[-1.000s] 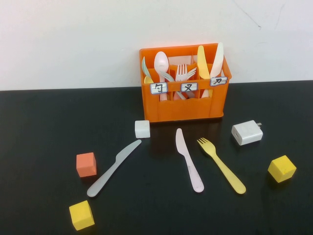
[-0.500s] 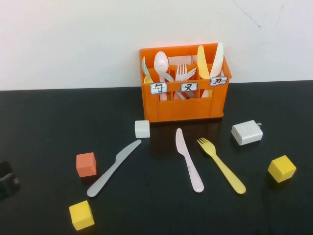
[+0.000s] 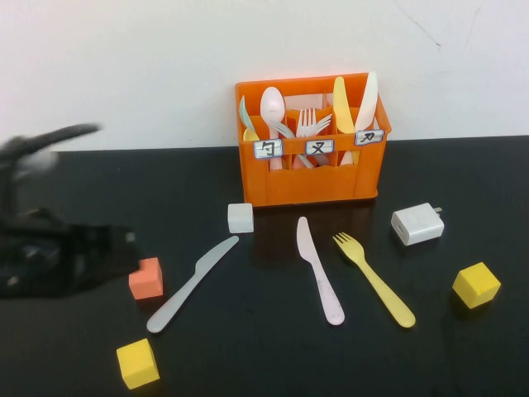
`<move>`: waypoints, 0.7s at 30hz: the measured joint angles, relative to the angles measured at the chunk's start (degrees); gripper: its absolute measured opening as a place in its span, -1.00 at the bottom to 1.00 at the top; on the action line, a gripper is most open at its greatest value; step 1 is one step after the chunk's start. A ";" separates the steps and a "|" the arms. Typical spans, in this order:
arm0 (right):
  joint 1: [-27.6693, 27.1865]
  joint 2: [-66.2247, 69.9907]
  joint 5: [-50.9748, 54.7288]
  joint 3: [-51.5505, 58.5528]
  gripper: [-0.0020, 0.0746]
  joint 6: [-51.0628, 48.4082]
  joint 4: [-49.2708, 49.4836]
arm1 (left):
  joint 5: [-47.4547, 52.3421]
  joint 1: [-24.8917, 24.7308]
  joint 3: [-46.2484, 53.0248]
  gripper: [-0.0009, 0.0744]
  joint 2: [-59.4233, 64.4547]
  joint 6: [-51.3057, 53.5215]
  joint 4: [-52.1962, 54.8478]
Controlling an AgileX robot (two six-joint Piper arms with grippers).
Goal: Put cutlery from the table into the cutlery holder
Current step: Pick up the knife
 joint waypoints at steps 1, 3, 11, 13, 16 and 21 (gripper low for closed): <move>0.00 0.00 0.00 0.00 -0.95 -0.05 0.00 | 1.78 0.00 -1.12 -0.98 2.38 3.14 -2.42; 0.00 0.00 0.00 0.00 -0.95 -0.19 0.00 | 5.18 0.00 -3.23 -0.98 6.38 8.40 -5.16; 0.00 0.00 1.50 0.00 -0.95 -0.71 0.00 | 6.14 -7.58 -11.63 -0.98 18.07 5.98 5.34; 0.00 0.00 2.26 0.00 -0.95 -0.85 0.00 | 3.49 -11.51 -13.31 -0.98 19.96 1.99 11.66; 0.00 0.00 2.34 0.00 -0.95 -0.85 0.00 | 1.14 -16.01 -15.53 -0.98 22.54 -5.67 21.00; 0.00 0.00 2.34 0.00 -0.95 -0.85 1.01 | 2.45 -18.62 -18.81 -0.97 27.71 -11.99 30.92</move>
